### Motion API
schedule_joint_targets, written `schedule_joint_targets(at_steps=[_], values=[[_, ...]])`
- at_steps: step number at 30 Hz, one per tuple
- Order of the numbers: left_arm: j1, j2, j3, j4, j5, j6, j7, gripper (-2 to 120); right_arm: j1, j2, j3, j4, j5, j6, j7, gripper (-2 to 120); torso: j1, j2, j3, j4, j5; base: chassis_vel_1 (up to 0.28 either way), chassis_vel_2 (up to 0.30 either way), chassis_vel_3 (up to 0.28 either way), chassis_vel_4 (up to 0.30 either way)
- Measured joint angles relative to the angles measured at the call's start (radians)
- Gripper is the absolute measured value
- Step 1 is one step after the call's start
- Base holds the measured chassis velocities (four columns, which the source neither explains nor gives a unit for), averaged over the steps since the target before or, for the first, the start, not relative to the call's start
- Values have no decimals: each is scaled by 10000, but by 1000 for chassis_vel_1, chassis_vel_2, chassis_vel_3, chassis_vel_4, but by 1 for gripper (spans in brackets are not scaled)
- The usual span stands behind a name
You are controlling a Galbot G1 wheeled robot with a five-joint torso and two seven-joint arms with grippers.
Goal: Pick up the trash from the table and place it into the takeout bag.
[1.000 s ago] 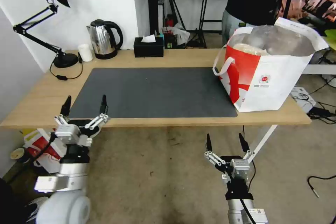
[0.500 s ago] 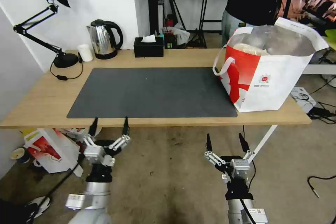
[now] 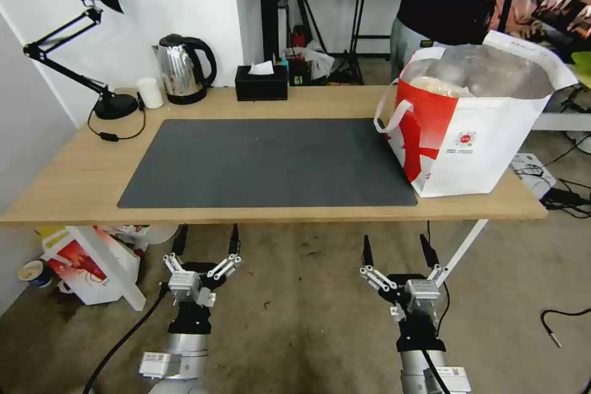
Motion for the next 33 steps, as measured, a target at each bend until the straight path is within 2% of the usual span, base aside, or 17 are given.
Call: schedule_joint_targets(at_steps=[33], values=[[134,26,-50,402,41,80,-224,100,0,0,0,0,0,0,0,100,0,0,0,0,-1,0,0,0,0]])
